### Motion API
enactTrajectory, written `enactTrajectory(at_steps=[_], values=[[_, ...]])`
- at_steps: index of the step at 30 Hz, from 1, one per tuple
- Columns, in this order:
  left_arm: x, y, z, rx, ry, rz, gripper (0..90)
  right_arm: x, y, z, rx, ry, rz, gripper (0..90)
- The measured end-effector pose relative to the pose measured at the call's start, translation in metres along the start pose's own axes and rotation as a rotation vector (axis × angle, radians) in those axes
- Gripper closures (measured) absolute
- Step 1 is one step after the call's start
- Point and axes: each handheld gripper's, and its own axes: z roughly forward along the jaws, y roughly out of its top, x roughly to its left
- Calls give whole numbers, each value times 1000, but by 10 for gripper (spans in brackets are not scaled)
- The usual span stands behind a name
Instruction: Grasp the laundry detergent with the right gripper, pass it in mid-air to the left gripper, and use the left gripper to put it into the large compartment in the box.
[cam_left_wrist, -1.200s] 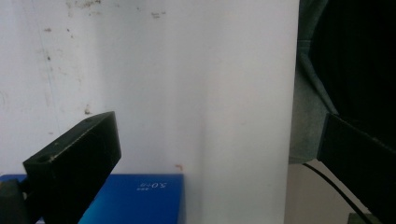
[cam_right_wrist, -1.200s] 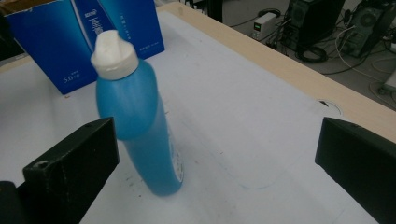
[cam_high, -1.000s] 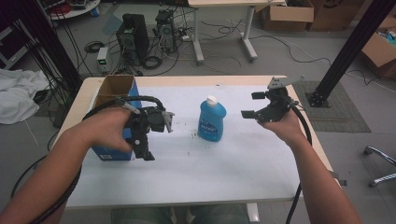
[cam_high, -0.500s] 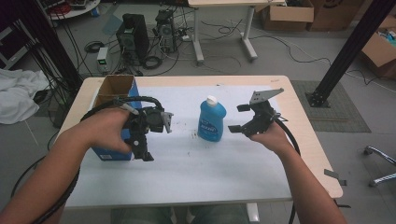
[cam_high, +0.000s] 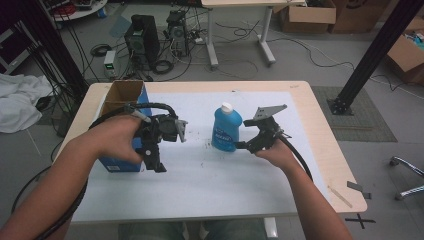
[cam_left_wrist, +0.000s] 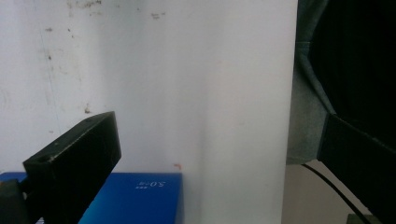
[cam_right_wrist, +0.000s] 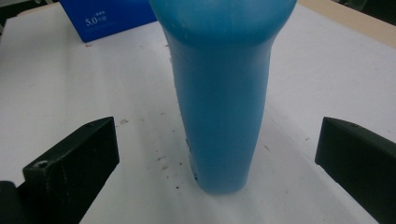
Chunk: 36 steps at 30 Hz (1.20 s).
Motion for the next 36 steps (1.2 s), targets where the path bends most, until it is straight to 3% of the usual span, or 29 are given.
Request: enactTrajectory(at_steps=[15,25,36], values=[[0,2,1,3,-7,-3,1,-4,-9,38,-51,-6,3,0],[2,2,2,7,-9,-3,1,-5,-11,48,-129,-33,5,6],[3,3,3,6,-5,-5,1,-6,-14,51,-163,-44,-6,128]])
